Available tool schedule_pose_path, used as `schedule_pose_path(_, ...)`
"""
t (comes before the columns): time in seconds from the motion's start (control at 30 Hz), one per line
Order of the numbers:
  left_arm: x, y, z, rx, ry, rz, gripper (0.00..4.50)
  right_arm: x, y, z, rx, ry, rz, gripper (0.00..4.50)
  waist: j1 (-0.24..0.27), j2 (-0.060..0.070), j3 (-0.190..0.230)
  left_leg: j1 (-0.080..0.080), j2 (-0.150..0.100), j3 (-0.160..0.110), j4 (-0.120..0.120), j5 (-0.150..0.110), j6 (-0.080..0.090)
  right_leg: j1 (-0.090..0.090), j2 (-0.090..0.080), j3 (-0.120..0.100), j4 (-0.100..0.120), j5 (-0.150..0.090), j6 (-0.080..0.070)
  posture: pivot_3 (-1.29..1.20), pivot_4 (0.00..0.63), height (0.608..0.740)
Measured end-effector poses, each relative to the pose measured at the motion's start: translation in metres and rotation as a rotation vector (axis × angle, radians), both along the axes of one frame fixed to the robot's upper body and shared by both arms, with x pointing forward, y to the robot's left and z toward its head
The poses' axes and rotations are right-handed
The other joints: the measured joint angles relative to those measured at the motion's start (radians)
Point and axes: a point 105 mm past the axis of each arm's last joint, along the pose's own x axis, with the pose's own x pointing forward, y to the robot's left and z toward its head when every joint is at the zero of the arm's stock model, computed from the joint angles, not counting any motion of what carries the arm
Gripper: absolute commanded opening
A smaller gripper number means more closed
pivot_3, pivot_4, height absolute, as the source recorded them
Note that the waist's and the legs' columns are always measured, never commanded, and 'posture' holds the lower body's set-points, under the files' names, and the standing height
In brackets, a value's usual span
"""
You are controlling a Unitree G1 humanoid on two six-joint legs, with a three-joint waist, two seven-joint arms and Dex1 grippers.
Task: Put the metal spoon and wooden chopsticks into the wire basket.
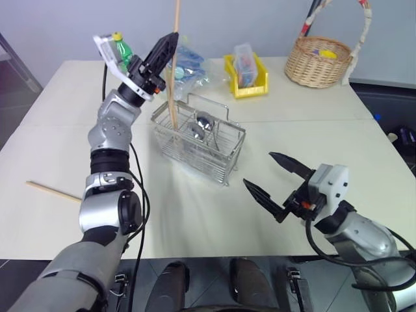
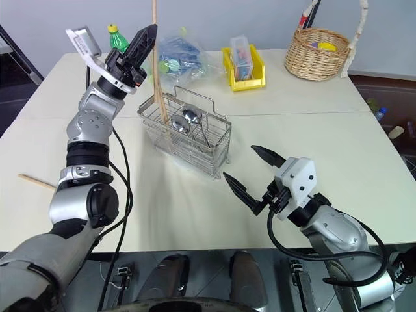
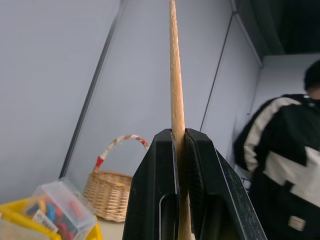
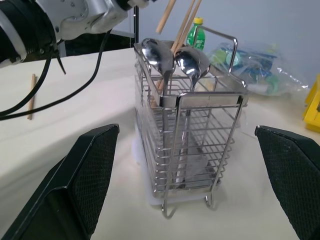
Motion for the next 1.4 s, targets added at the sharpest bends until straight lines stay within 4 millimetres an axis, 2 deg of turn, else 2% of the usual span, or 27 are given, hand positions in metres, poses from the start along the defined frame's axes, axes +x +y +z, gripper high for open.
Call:
schedule_pose_path(0.33,0.002,0.000,-0.018,0.024,0.017,0.068,0.08,0.005,0.002,0.002,0.003,-0.008,0.008,4.50,0.001,0.000,0.000,0.000,0.000,0.000,0.000,0.000,0.000,0.000,0.000,0.000,0.000,0.000,0.000,0.00,0.150,0.740)
schedule_pose_path(0.47,0.004,-0.003,-0.021,0.043,0.021,0.079,1.70,0.005,0.002,0.002,0.003,-0.009,0.010,4.50,0.001,0.000,0.000,0.000,0.000,0.000,0.000,0.000,0.000,0.000,0.000,0.000,0.000,0.000,0.000,0.00,0.150,0.740)
schedule_pose_path(0.63,0.004,-0.004,-0.026,0.058,0.024,0.091,4.40,0.005,0.002,0.003,0.002,-0.012,0.012,4.50,0.001,0.000,0.000,0.000,0.000,0.000,0.000,0.000,0.000,0.000,0.000,0.000,0.000,0.000,0.000,0.00,0.150,0.740)
schedule_pose_path(0.83,0.004,-0.005,-0.026,0.054,0.035,0.081,4.46,0.006,0.002,0.003,0.001,-0.010,0.014,4.50,0.000,0.000,0.000,0.000,0.000,0.000,0.000,0.000,0.000,0.000,0.000,0.000,0.000,0.000,0.000,0.00,0.150,0.740)
schedule_pose_path(0.97,0.001,0.000,-0.014,0.007,0.034,0.065,4.46,0.007,0.002,0.003,0.001,-0.014,0.016,4.50,0.000,0.000,0.000,0.000,0.000,0.000,0.000,0.000,0.000,0.000,0.000,0.000,0.000,0.000,0.000,0.00,0.150,0.740)
schedule_pose_path(1.03,0.001,0.011,0.003,-0.034,0.018,0.095,4.46,0.007,0.003,0.003,0.000,-0.014,0.022,4.50,-0.001,0.000,0.000,0.000,0.000,0.000,0.000,0.000,0.000,0.000,0.000,0.000,0.000,0.000,0.000,0.00,0.150,0.740)
schedule_pose_path(1.07,0.004,0.021,0.019,-0.063,0.007,0.150,4.46,0.007,0.003,0.004,-0.002,-0.015,0.029,4.50,-0.001,-0.001,0.000,0.000,0.000,0.000,0.000,0.000,0.000,0.000,0.000,0.000,0.000,0.000,0.000,0.00,0.150,0.740)
schedule_pose_path(1.13,0.010,0.048,0.047,-0.131,-0.013,0.296,4.46,0.006,0.004,0.004,-0.003,-0.015,0.049,4.50,-0.002,-0.001,0.001,0.000,0.000,0.000,0.000,0.000,0.000,0.000,0.000,0.000,0.000,0.000,0.000,0.00,0.150,0.740)
schedule_pose_path(1.2,0.017,0.077,0.060,-0.168,0.005,0.474,4.46,0.006,0.006,0.005,-0.015,-0.015,0.072,4.50,-0.002,0.000,0.000,0.001,0.000,0.000,0.000,0.000,0.000,0.000,0.000,0.000,0.000,0.000,0.000,0.00,0.150,0.740)
schedule_pose_path(1.23,0.021,0.091,0.058,-0.175,0.030,0.562,4.46,0.005,0.006,0.005,-0.024,-0.017,0.086,4.50,-0.001,0.000,0.000,0.002,0.000,0.000,-0.001,0.000,0.000,0.001,0.000,0.000,0.000,0.000,0.000,0.00,0.150,0.740)
schedule_pose_path(1.3,0.031,0.115,0.041,-0.166,0.116,0.711,4.46,0.004,0.008,0.007,-0.037,-0.020,0.119,4.50,0.000,0.000,0.000,0.001,0.000,0.000,0.000,0.000,0.000,0.001,0.000,0.000,0.000,0.000,0.000,0.00,0.150,0.740)
schedule_pose_path(1.4,0.041,0.161,-0.017,-0.136,0.354,0.981,4.46,0.000,0.012,0.010,-0.092,-0.028,0.202,4.50,0.000,-0.001,0.001,0.001,0.000,0.000,0.000,0.000,0.000,0.000,0.000,0.000,0.000,0.000,0.000,0.00,0.150,0.740)
